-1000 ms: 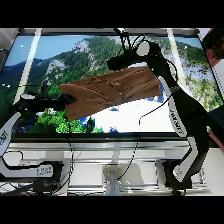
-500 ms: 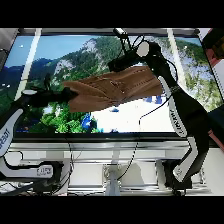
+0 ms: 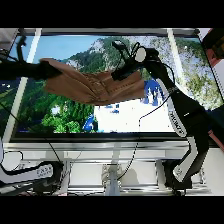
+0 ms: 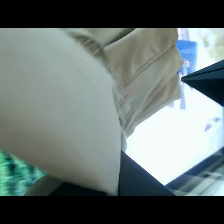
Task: Fold the clothes and pants, and hang the long-sleeved shirts on hangers.
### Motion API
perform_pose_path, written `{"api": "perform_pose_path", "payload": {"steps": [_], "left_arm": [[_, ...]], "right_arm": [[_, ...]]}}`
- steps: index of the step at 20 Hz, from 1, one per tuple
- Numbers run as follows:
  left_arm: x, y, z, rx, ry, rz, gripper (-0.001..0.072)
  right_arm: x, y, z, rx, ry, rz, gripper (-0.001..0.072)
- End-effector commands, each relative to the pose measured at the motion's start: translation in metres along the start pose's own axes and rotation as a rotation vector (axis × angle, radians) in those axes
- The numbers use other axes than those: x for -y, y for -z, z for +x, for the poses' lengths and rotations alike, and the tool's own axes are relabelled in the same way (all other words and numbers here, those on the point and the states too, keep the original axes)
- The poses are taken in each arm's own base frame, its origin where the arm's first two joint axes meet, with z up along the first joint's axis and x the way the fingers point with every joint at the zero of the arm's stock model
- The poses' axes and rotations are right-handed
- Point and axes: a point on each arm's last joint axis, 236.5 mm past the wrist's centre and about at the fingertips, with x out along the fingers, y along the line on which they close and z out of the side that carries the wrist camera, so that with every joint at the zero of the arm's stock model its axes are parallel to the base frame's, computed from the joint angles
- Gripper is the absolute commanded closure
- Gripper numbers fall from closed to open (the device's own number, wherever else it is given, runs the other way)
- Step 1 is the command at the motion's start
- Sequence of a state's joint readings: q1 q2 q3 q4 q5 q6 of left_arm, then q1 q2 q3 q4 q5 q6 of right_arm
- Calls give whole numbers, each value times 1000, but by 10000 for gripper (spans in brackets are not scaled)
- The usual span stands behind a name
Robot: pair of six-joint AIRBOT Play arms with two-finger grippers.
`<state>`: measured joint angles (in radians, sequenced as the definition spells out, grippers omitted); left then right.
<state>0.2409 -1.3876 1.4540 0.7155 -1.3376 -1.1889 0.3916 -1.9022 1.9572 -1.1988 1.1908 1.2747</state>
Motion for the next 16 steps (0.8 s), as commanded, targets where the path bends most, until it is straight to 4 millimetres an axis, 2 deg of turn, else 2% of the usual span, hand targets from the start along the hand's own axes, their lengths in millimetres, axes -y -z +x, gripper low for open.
{"api": "perform_pose_path", "payload": {"steps": [1,4,6,10,12,14,16], "left_arm": [[25,-23,-38,37,-76,59,672],[44,-25,-32,36,-57,106,672],[54,-22,-23,19,-42,122,671],[63,-27,-14,38,-32,141,671],[63,-33,-12,63,-36,144,671],[60,-37,-6,70,-37,138,670],[57,-33,6,43,-30,130,670]], "right_arm": [[-14,-19,16,109,-56,54,699],[-37,-46,32,232,-100,155,700],[-64,-48,56,240,-138,202,701],[-142,-14,129,144,-240,229,701],[-182,2,156,112,-302,251,702],[-213,15,169,88,-337,245,702],[-223,20,170,75,-336,216,701]]}}
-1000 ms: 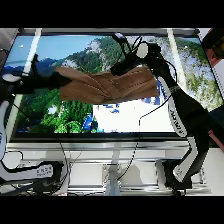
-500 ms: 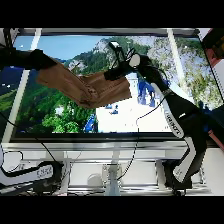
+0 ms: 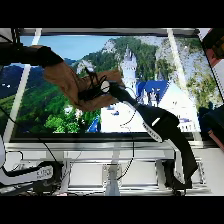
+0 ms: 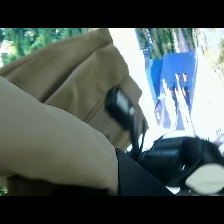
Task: Fold the clothes and pants, and hang the long-sleeved shirts on hangers.
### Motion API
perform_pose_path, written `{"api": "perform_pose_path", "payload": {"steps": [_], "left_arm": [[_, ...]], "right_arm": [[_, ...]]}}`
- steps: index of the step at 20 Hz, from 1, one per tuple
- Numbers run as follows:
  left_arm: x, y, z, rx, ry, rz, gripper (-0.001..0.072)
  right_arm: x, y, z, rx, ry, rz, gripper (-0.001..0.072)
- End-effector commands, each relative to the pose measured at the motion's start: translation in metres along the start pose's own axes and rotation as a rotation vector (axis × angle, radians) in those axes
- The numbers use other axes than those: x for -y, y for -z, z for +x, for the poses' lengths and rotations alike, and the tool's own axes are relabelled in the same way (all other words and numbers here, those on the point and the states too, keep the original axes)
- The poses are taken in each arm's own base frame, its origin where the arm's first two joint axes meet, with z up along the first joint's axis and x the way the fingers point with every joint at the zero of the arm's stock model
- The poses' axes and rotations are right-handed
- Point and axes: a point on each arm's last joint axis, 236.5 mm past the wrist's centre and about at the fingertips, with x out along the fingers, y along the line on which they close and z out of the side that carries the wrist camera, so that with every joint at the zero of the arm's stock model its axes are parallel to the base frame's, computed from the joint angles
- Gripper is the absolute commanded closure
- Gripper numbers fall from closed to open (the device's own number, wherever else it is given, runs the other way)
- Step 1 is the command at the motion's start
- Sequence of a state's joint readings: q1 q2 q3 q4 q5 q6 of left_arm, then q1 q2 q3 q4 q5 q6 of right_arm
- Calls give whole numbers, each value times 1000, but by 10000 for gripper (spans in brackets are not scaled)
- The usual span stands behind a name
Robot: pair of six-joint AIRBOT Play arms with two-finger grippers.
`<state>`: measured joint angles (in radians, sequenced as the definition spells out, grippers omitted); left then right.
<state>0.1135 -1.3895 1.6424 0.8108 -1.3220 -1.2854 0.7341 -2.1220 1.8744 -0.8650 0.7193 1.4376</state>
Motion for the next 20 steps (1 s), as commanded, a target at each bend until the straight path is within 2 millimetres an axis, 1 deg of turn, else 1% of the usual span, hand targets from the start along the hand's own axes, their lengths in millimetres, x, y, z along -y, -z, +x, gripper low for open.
{"api": "perform_pose_path", "payload": {"steps": [1,2,4,6,7,9,11,12,14,17,19,20], "left_arm": [[-3,1,19,-18,11,-13,671],[-4,5,27,-37,17,-18,671],[-6,15,50,-87,35,-29,670],[-4,26,72,-138,53,-35,671],[-1,32,82,-163,63,-34,670],[7,43,98,-205,83,-26,670],[19,53,111,-238,101,-11,670],[24,57,116,-252,110,-4,670],[36,68,128,-286,127,10,670],[51,85,148,-339,152,27,670],[62,95,168,-356,170,31,670],[67,99,179,-361,179,30,669]], "right_arm": [[-17,20,18,-31,-22,5,701],[-8,17,13,-37,-16,31,701],[22,6,-2,-43,13,142,701],[51,-2,-20,-55,35,194,701],[65,-4,-32,-69,51,200,701],[85,-6,-54,-97,106,164,700],[106,-16,-86,-99,205,85,700],[113,-24,-103,-89,244,55,700],[123,-37,-144,-77,308,23,700],[132,-39,-198,-113,345,-18,699],[134,-36,-227,-140,350,-21,698],[134,-36,-238,-141,353,-27,698]]}}
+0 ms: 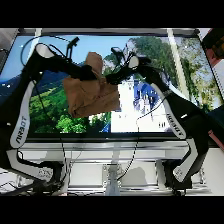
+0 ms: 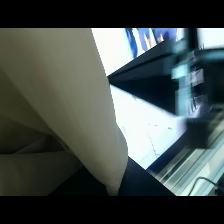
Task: Fold the clothes and pants, and hang the long-sleeved shirts on hangers.
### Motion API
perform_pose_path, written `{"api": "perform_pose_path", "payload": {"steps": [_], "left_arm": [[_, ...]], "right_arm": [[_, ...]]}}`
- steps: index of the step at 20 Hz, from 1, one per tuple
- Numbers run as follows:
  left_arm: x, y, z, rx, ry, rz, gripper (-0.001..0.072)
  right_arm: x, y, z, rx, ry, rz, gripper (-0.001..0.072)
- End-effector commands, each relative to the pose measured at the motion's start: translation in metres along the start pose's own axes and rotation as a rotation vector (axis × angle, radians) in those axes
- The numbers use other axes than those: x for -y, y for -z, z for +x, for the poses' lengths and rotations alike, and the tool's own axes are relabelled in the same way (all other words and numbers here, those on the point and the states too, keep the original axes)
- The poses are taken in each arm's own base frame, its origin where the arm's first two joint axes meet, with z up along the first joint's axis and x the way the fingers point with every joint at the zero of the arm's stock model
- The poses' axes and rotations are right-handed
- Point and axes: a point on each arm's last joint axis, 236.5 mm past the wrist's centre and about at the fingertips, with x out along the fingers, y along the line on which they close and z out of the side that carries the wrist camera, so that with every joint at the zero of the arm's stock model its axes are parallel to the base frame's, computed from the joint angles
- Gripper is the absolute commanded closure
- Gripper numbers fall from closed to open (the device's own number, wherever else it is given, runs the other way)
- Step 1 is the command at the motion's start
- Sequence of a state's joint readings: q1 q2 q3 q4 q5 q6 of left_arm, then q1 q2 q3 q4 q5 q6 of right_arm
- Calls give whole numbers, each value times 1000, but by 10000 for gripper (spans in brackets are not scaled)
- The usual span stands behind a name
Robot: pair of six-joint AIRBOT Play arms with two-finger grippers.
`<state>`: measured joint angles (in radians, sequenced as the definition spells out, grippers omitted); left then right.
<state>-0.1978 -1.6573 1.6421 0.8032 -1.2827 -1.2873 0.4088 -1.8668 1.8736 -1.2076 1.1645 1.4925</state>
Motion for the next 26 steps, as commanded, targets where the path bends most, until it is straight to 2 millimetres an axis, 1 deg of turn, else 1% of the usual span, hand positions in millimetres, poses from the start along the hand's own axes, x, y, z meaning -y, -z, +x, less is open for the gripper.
{"api": "perform_pose_path", "payload": {"steps": [1,2,3,4,5,6,7,8,10,12,13,14,15,16,17,19,20,22,24,26], "left_arm": [[14,5,41,-30,36,4,669],[16,8,54,-42,44,1,669],[16,11,64,-57,46,0,643],[15,15,74,-70,45,-2,566],[13,20,83,-89,48,-9,324],[10,23,89,-102,48,-16,-13],[9,25,91,-110,52,-22,14],[10,25,91,-111,57,-25,14],[9,18,84,-88,64,-24,16],[3,12,74,-67,56,-30,20],[-2,10,70,-57,52,-38,93],[-10,7,65,-49,44,-48,265],[-18,6,61,-44,28,-54,396],[-29,6,57,-44,2,-54,579],[-40,8,54,-51,-33,-43,671],[-68,16,51,-88,-148,4,672],[-79,22,51,-116,-208,40,672],[-94,29,55,-166,-334,138,673],[-100,30,65,-196,-445,260,673],[-91,31,84,-211,-489,351,673]], "right_arm": [[22,10,-46,-39,38,-28,698],[25,10,-52,-35,41,-23,698],[27,9,-58,-28,43,-19,698],[29,9,-61,-29,45,-15,697],[29,11,-61,-38,43,-15,697],[30,12,-61,-42,48,-17,697],[30,12,-61,-41,48,-16,697],[31,12,-61,-42,51,-17,697],[35,13,-62,-45,71,-23,697],[45,14,-63,-53,113,-41,698],[51,15,-63,-59,136,-63,698],[57,17,-65,-66,149,-65,698],[64,19,-67,-76,153,-57,698],[75,23,-71,-91,158,-45,699],[86,27,-76,-102,159,-25,700],[107,31,-87,-98,134,49,699],[112,30,-91,-85,107,73,699],[114,26,-101,-50,13,69,699],[105,22,-111,-11,-106,38,699],[94,22,-119,1,-191,5,699]]}}
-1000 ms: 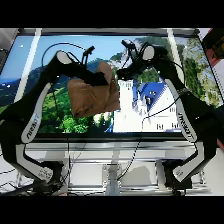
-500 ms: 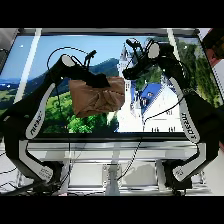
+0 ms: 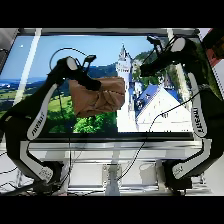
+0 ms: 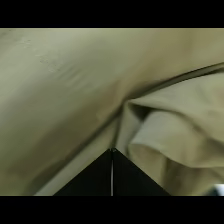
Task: Fold the clothes and pants, and hang the long-sleeved shirts on hangers.
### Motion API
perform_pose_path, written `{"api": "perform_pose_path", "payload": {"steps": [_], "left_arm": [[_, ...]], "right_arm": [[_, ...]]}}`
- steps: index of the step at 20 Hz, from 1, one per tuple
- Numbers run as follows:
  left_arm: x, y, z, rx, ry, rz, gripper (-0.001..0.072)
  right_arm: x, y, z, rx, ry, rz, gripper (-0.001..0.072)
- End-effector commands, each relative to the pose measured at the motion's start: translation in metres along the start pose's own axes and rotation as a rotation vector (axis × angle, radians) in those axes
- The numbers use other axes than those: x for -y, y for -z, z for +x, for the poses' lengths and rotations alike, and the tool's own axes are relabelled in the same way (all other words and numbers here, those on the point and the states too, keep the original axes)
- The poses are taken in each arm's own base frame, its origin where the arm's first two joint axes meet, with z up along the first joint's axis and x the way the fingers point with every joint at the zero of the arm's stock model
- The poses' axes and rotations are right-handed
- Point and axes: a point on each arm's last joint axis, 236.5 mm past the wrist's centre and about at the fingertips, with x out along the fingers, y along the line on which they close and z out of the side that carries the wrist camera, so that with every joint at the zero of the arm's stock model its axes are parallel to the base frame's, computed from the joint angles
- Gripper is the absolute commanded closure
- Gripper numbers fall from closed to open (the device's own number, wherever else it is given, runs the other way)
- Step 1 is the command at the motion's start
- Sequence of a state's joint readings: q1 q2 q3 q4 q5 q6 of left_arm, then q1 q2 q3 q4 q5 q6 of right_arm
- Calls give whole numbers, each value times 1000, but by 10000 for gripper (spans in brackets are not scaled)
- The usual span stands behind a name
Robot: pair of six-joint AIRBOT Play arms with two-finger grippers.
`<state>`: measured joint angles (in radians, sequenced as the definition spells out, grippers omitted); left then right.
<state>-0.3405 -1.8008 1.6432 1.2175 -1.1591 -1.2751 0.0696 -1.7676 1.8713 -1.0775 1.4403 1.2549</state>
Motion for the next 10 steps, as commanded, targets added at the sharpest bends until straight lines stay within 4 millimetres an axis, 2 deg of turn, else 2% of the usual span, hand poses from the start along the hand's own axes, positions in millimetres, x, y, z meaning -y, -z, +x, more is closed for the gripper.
{"api": "perform_pose_path", "payload": {"steps": [1,3,6,8,10], "left_arm": [[2,0,20,-35,-162,176,673],[20,10,26,-76,-137,196,673],[65,22,18,-100,38,158,672],[69,40,16,-141,59,144,672],[74,71,20,-199,87,117,672]], "right_arm": [[-17,0,-15,32,-162,-62,699],[-20,2,-14,33,-187,-80,699],[-3,10,-12,28,-189,-62,698],[13,14,-18,40,-194,-22,698],[26,11,-30,87,-218,16,698]]}}
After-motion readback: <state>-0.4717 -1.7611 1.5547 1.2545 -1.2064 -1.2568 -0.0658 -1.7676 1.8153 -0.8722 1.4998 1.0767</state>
